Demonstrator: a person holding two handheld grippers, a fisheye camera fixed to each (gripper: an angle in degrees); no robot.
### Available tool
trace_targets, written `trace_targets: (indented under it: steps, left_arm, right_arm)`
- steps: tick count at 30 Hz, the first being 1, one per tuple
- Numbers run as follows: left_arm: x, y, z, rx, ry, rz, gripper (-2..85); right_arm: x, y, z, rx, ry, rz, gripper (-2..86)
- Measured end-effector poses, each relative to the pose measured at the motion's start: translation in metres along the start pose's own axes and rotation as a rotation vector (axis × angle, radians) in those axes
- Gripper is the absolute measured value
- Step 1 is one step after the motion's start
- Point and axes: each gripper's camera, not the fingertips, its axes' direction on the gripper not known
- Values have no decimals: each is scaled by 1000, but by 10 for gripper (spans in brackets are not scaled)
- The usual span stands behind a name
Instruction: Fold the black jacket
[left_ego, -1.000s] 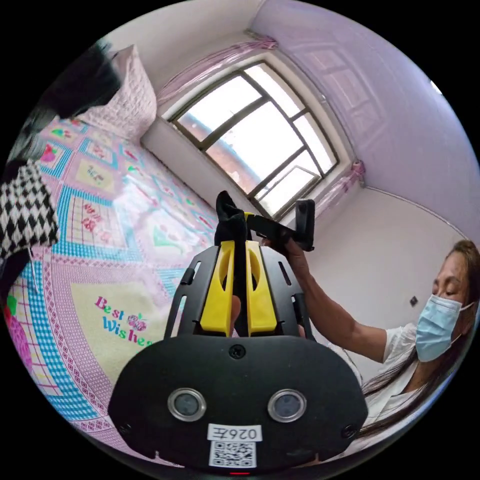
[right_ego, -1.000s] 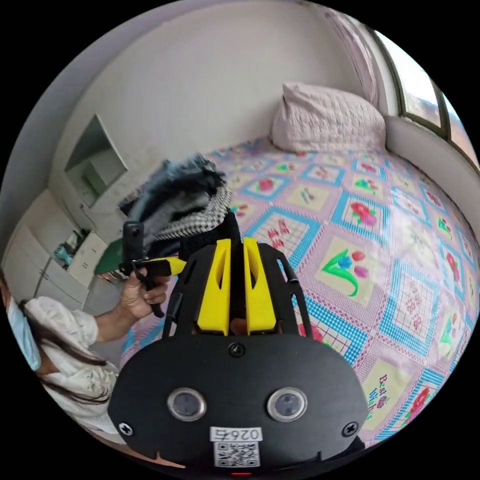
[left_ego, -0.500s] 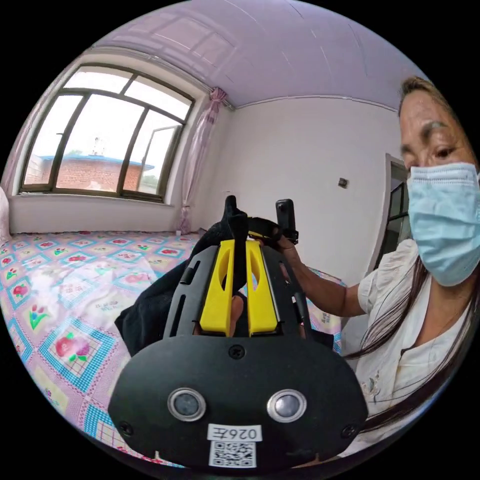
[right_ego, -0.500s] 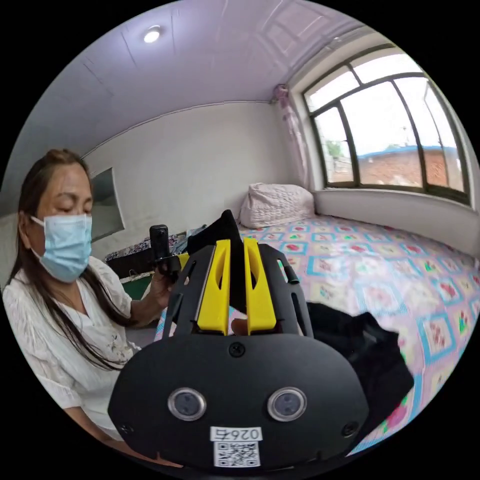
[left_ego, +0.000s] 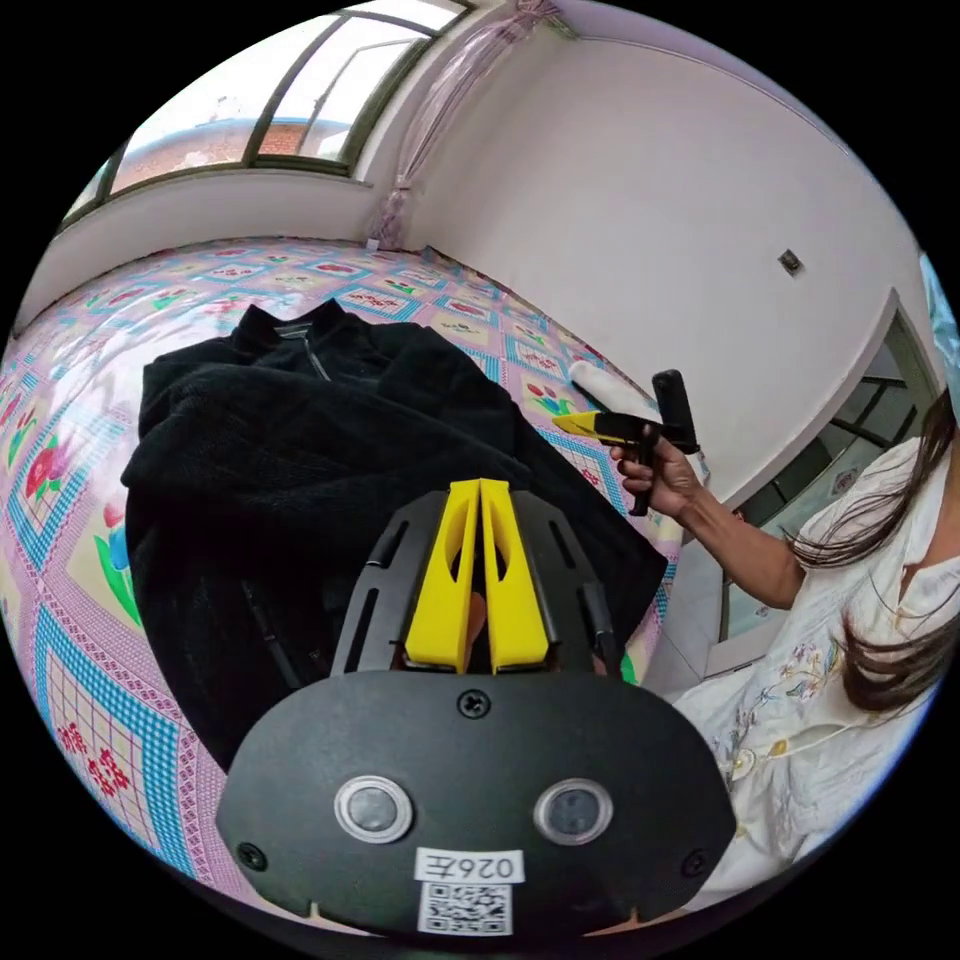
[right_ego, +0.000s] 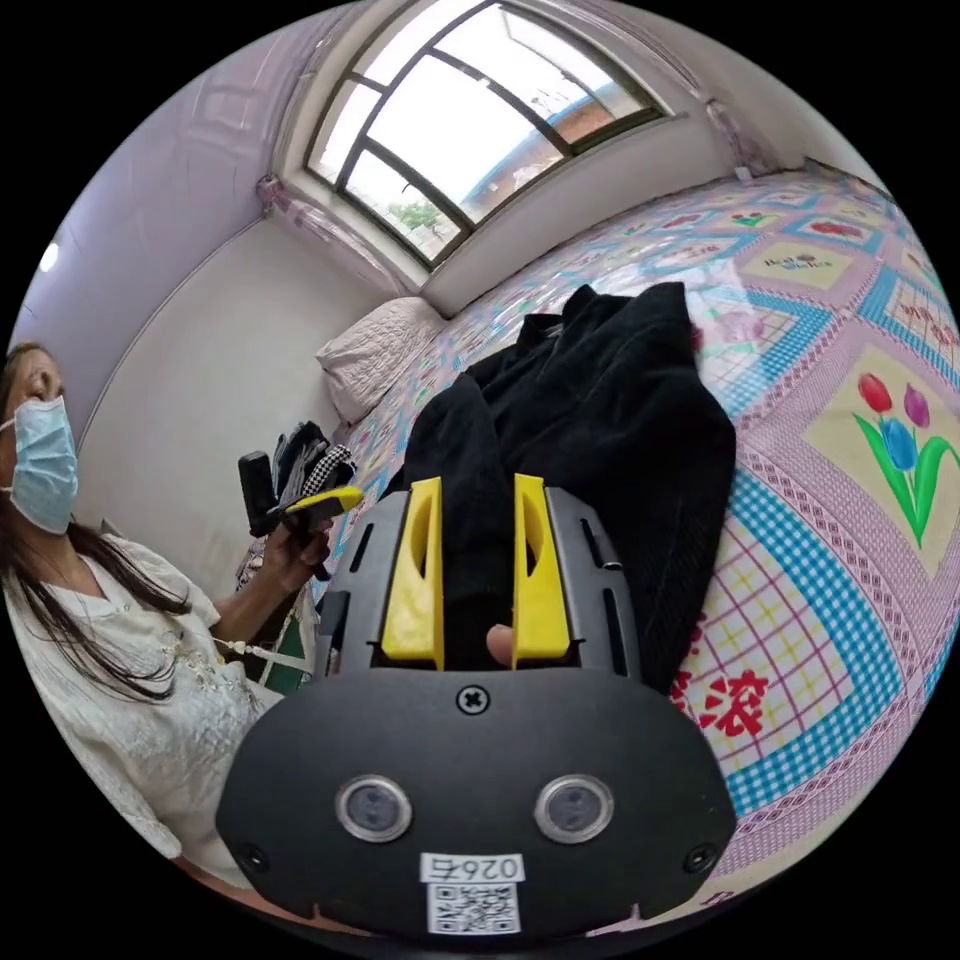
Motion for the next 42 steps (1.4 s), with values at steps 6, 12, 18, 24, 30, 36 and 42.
trace_targets:
  steps: [6, 12, 18, 24, 30, 36, 42]
  left_arm:
    - [-103, -18, 93, -264, -87, -186, -10]
    - [-135, -6, -4, 5, -182, -273, -5]
    - [-253, -20, -51, 52, -285, -503, 145]
    - [-317, -37, 0, -120, -172, -496, 123]
    - [-315, -21, -16, -96, -249, -400, 56]
    - [-330, 15, -81, 122, -180, -502, 60]
    - [-316, -18, -48, -18, -173, -278, -6]
  right_arm:
    - [-78, -65, 149, -276, -33, -186, 50]
    - [-73, -71, 194, -369, -31, -69, 22]
    - [-159, -188, 242, -191, -14, -170, 59]
    - [-234, -341, 443, -279, 79, -273, 73]
    - [-267, -396, 689, -728, 402, -450, 3]
    - [-302, -420, 634, -474, 364, -380, -9]
    - [-344, -351, 541, -361, -63, -282, -9]
